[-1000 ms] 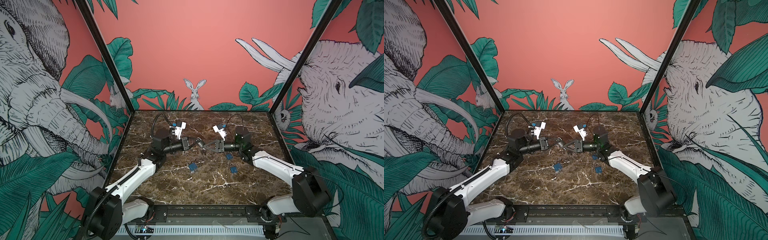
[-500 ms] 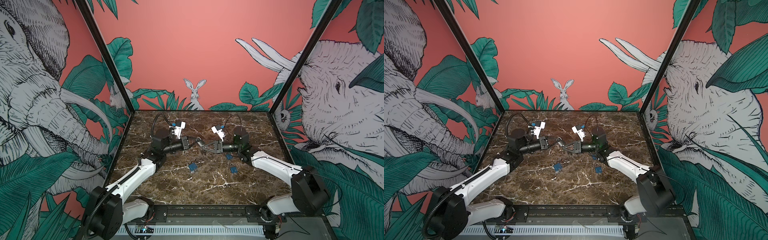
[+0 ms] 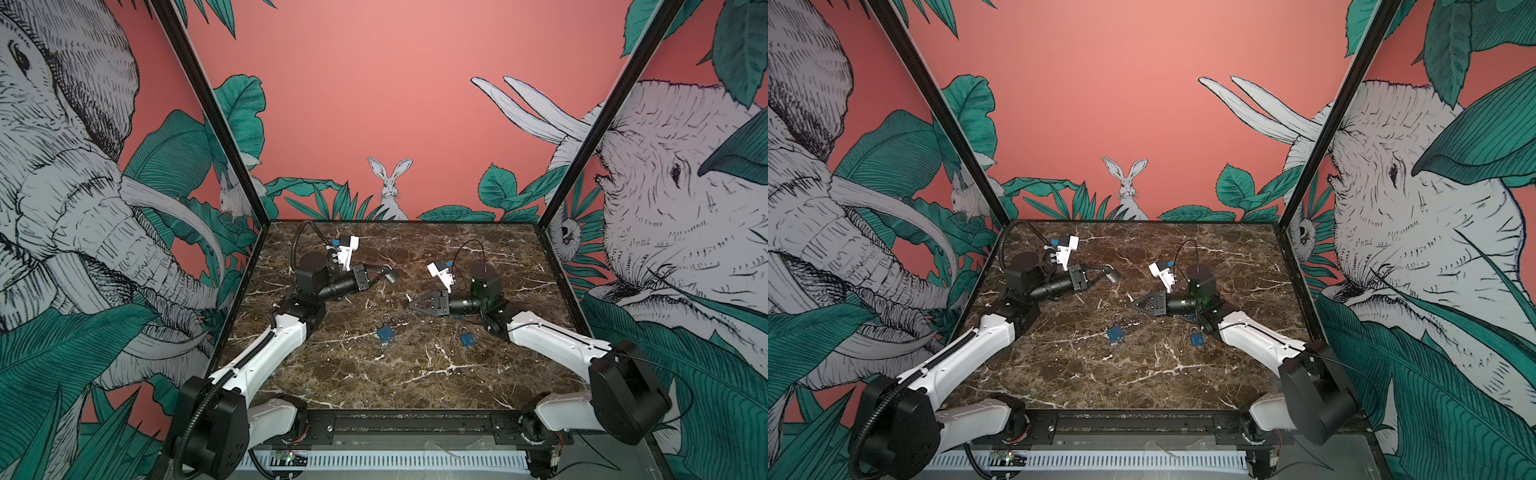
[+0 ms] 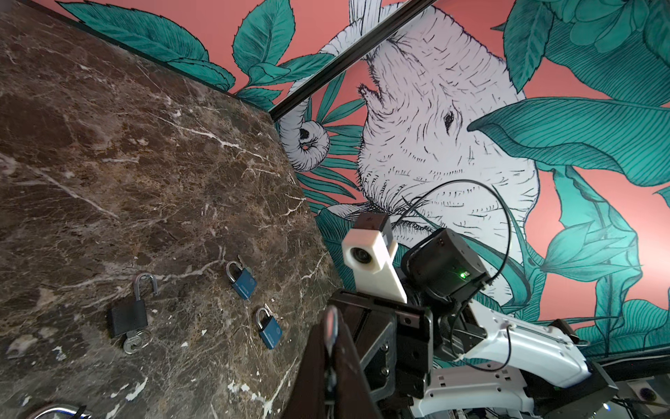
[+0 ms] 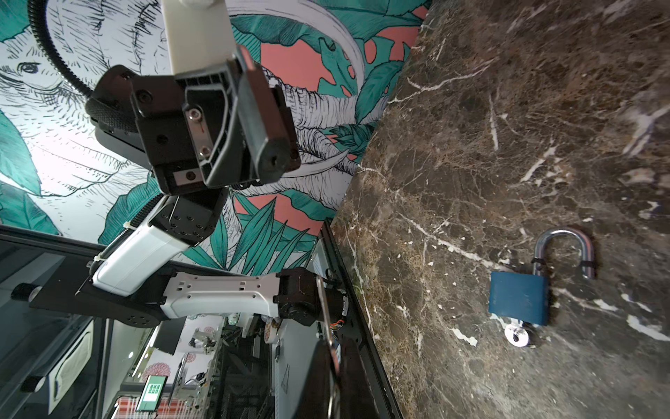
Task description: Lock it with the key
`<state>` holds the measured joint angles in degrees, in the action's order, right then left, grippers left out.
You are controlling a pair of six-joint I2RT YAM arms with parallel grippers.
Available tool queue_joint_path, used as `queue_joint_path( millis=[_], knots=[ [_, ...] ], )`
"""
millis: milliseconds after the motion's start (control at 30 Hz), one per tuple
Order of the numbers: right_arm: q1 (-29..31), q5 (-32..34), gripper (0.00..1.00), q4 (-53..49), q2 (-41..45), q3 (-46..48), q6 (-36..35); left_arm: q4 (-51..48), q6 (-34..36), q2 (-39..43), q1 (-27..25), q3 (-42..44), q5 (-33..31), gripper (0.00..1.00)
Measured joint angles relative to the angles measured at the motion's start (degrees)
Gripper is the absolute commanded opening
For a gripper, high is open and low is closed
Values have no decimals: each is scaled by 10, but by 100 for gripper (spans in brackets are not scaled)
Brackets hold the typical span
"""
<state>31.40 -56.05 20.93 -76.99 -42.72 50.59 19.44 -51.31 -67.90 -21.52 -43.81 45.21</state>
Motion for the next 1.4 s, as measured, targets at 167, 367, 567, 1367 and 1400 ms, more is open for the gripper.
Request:
queue_joint_path(
  millis=[167, 367, 567, 1367, 1400],
  knots=[
    [-44, 62, 0, -129, 58, -6, -76, -42, 33, -5, -26, 5, 0, 0],
    [-100, 133, 0, -262, 116, -3, -141, -75, 60, -54, -121, 11, -25, 0],
    [-142, 188, 0, -362, 187, 24, -180, -94, 75, -116, -187, 8, -61, 0],
    [-153, 236, 0, -465, 278, 100, -209, -132, 66, -361, -308, -116, -131, 0],
    [-153, 236, 0, -465, 278, 102, -209, -129, 60, -367, -309, -116, -131, 0]
  ],
)
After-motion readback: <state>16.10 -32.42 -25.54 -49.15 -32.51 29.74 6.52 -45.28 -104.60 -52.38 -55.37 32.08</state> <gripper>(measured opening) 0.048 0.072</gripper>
